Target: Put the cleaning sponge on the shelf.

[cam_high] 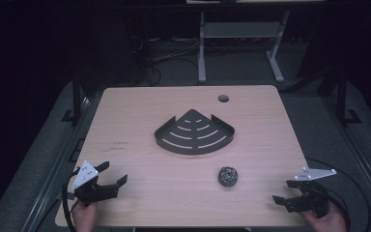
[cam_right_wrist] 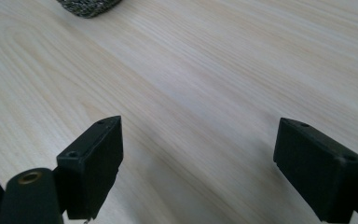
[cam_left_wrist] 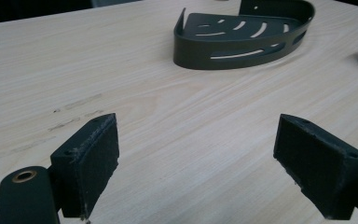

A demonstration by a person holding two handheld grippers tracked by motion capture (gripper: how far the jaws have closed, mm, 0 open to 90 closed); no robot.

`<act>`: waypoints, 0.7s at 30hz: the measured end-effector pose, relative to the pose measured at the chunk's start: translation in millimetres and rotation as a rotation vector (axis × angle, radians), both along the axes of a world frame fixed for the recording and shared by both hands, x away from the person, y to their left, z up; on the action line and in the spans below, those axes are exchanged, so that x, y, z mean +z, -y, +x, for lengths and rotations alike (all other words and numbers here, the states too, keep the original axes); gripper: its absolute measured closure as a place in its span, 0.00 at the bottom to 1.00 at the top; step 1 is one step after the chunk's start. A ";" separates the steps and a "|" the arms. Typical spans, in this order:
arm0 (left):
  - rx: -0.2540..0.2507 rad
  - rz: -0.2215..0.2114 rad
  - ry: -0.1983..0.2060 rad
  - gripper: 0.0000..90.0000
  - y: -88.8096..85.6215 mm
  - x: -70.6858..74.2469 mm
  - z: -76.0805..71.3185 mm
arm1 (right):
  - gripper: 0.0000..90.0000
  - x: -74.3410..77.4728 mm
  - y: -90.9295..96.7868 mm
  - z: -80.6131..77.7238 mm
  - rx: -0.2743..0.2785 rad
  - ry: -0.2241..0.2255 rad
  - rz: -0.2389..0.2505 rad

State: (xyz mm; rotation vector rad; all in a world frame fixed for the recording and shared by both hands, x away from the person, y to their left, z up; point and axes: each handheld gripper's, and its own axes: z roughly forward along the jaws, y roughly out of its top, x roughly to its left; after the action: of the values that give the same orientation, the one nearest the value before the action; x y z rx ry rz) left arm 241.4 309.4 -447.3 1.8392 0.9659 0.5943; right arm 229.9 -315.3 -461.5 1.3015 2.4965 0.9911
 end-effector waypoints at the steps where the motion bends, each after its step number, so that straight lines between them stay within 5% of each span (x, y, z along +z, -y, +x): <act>1: -0.005 -0.003 0.001 0.15 -0.1 0.0 -0.2 | 0.17 1.3 -2.4 0.4 0.012 0.000 0.002; 11: -0.004 -0.033 -0.020 0.15 -1.4 -0.3 -0.2 | 0.17 6.6 -25.3 -0.7 0.098 0.009 -0.025; 17: 0.006 0.009 0.004 0.15 -0.1 2.2 -1.8 | 0.17 9.2 -35.2 0.3 0.125 0.012 -0.025; 21: -0.002 -0.009 0.048 0.15 -2.3 5.6 -5.5 | 0.17 9.9 -41.4 3.0 0.142 -0.008 -0.024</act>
State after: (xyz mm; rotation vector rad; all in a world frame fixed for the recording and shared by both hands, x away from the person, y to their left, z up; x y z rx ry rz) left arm 235.9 311.7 -441.7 1.8097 0.9333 0.6294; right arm 232.8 -273.9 -451.7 1.1363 2.6294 0.9834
